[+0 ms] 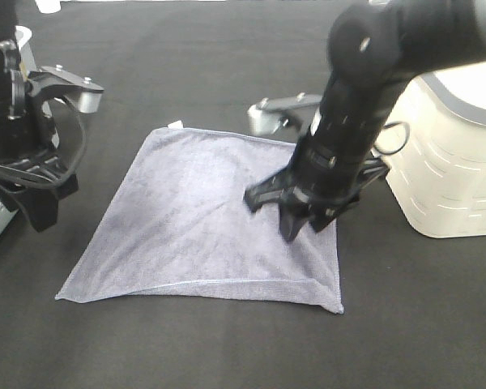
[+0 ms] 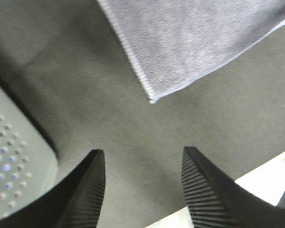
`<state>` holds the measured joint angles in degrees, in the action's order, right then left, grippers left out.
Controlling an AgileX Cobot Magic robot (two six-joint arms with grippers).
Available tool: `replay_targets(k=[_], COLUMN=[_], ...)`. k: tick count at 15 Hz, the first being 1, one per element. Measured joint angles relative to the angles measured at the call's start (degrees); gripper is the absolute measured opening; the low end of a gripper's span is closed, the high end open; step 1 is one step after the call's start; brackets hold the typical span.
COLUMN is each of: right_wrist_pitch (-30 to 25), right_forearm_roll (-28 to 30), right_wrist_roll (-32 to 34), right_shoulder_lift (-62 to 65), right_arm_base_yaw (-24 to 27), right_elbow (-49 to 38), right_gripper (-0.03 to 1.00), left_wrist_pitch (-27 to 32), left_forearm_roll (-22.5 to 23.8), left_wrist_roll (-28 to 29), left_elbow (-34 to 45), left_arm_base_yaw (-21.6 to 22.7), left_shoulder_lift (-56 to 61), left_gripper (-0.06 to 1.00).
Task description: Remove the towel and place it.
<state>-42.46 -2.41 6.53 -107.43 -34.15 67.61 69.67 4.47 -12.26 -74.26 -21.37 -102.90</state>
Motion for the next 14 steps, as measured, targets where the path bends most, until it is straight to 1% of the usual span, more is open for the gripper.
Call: replay_targets(k=[2, 3, 6, 7, 8, 11, 14], right_wrist_pitch=[3.95, 5.67, 12.09, 13.29, 13.29, 10.49, 12.2], right_forearm_roll=[1.49, 1.95, 4.07, 4.13, 4.13, 4.07, 4.07], right_wrist_roll=[0.74, 0.86, 2.64, 2.86, 2.86, 2.92, 2.92], right_shoulder_lift=[-0.34, -0.86, -1.26, -1.26, -1.26, -1.26, -1.26], right_arm_base_yaw=[-1.66, -1.66, -1.66, -1.66, -1.66, -1.66, -1.66], right_elbow=[-4.35, -6.07, -7.79, -7.79, -7.79, -8.25, -11.8], right_gripper=[0.42, 0.42, 0.41, 0.41, 0.41, 0.41, 0.41], left_wrist_pitch=[0.0, 0.0, 0.0, 0.0, 0.0, 0.0, 0.0], left_forearm_roll=[0.29, 0.29, 0.29, 0.29, 0.29, 0.29, -0.06], left_wrist_roll=[0.29, 0.34, 1.09, 1.32, 1.32, 1.32, 1.32], left_elbow=[0.0, 0.0, 0.0, 0.0, 0.0, 0.0, 0.0], left_arm_base_yaw=[0.0, 0.0, 0.0, 0.0, 0.0, 0.0, 0.0], left_shoulder_lift=[0.4, 0.46, 0.46, 0.52, 0.52, 0.52, 0.52], left_gripper=[0.47, 0.47, 0.47, 0.47, 0.47, 0.47, 0.47])
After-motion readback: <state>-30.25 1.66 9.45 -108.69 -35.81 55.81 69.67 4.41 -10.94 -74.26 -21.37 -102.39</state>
